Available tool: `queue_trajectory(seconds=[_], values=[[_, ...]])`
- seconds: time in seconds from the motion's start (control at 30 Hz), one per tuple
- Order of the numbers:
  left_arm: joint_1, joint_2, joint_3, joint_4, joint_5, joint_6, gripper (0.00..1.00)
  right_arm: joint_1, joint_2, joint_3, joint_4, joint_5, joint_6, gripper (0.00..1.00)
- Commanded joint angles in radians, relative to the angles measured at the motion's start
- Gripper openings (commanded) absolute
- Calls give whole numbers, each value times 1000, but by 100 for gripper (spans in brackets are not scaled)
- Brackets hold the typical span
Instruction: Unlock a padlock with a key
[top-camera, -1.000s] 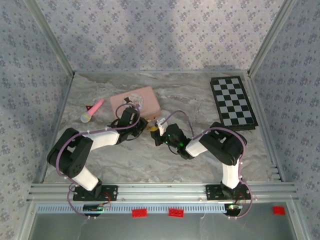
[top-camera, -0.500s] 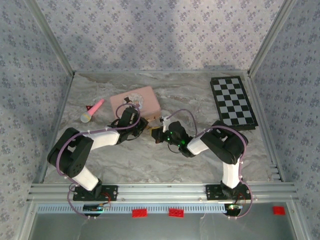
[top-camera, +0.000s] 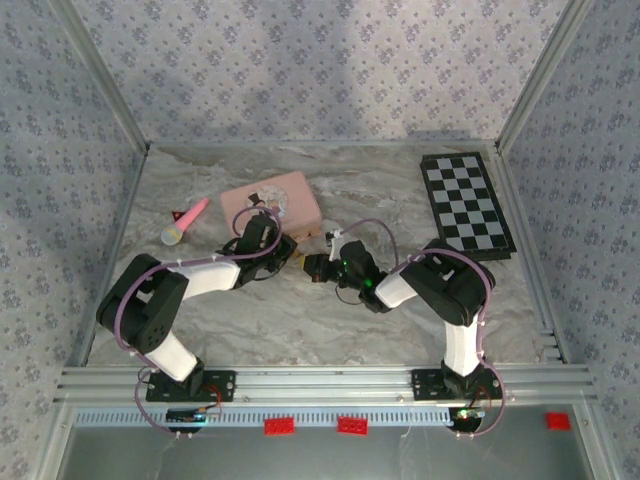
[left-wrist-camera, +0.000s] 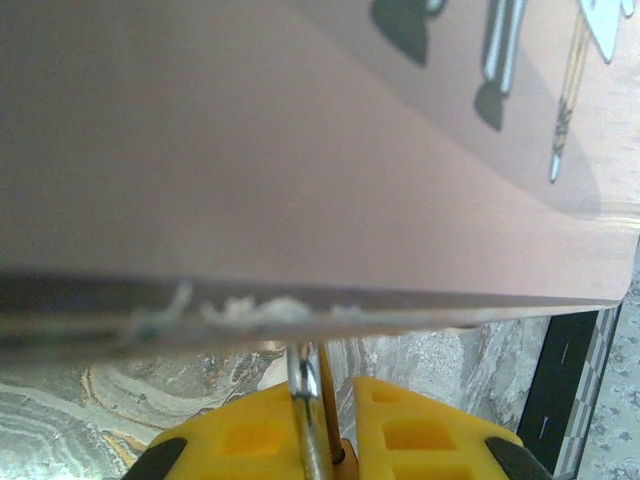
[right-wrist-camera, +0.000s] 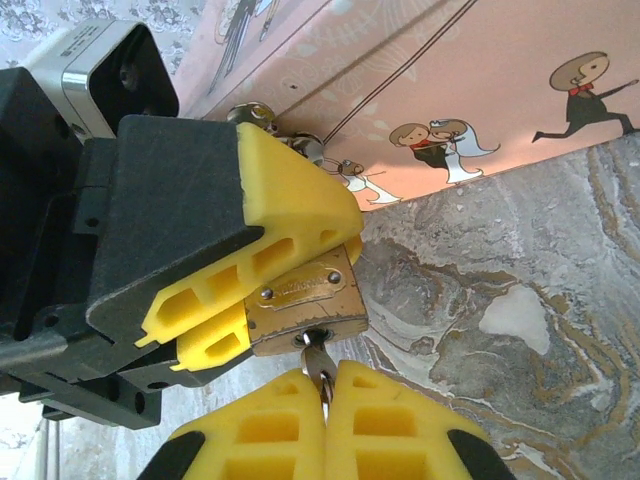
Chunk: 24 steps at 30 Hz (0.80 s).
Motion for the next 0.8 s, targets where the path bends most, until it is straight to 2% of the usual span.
queue_trajectory(seconds=[0.0, 0.13, 0.47, 0.57, 0.77], values=[[-19, 43, -35, -27, 124, -67, 12, 7, -21, 20, 1, -49, 68, 0], [-15, 44, -41, -19, 126, -68, 15, 9, -47, 20, -46, -34, 49, 0], [-5, 15, -50, -49, 105, -59, 45, 11, -58, 25, -91, -28, 60, 0], [3, -2, -58, -53, 100, -53, 48, 4, -60, 17, -71, -29, 76, 0], [16, -39, -70, -85, 86, -31, 48, -4, -48, -3, -12, -19, 132, 0]])
